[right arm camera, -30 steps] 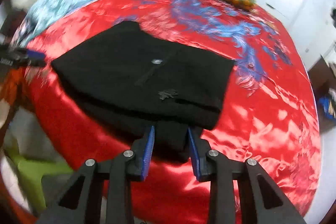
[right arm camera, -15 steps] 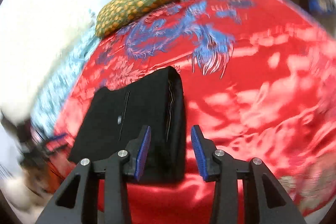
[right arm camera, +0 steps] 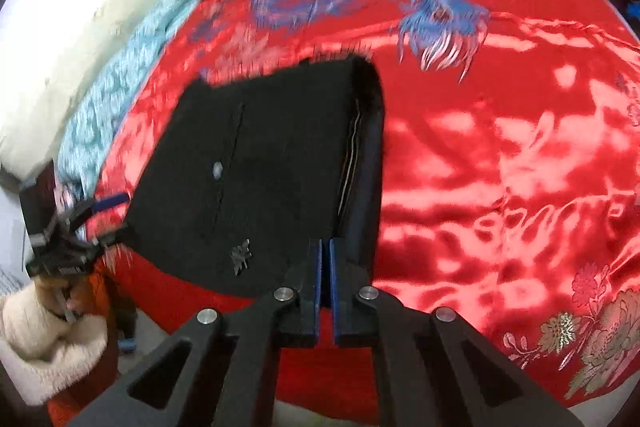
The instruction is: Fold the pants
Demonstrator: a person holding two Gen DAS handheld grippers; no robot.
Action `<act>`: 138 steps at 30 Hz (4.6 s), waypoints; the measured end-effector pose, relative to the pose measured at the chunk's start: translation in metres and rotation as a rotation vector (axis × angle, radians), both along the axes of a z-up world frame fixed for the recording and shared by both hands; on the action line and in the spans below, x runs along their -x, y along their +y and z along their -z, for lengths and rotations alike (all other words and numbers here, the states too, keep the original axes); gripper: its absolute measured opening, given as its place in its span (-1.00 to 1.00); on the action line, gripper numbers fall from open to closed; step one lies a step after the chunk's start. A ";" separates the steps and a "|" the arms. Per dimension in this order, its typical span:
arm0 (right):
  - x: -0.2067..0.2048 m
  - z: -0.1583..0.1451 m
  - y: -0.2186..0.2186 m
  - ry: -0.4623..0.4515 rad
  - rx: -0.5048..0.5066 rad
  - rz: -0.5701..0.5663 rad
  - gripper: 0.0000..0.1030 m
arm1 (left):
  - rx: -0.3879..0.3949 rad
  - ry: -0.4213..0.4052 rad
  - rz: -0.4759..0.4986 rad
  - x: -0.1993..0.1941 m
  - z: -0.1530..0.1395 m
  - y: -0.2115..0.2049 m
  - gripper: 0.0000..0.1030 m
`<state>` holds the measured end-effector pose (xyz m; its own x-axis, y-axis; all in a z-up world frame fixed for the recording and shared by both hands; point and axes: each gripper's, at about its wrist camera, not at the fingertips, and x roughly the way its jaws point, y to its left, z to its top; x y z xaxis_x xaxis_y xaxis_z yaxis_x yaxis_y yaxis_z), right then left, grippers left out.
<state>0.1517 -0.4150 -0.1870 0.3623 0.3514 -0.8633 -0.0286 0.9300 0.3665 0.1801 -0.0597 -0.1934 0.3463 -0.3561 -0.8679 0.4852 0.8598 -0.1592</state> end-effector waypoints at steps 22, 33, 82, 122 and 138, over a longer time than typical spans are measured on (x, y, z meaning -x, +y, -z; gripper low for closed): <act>-0.009 0.023 0.039 -0.117 0.039 -0.033 -0.54 | -0.136 0.017 -0.209 -0.152 0.009 -0.006 0.80; 0.011 0.001 0.040 -0.192 0.006 0.017 -0.40 | -0.119 0.020 -0.280 -0.123 -0.008 0.026 0.81; 0.134 -0.073 0.098 -0.474 0.327 0.193 0.99 | 0.059 -0.148 -0.194 0.048 -0.067 0.051 0.92; -0.025 0.022 0.098 -0.046 0.038 -0.054 1.00 | -0.118 -0.083 -0.271 -0.021 -0.034 0.115 0.56; 0.131 -0.145 0.195 -0.359 0.364 0.119 1.00 | -0.167 -0.188 -0.435 0.096 -0.142 0.084 0.93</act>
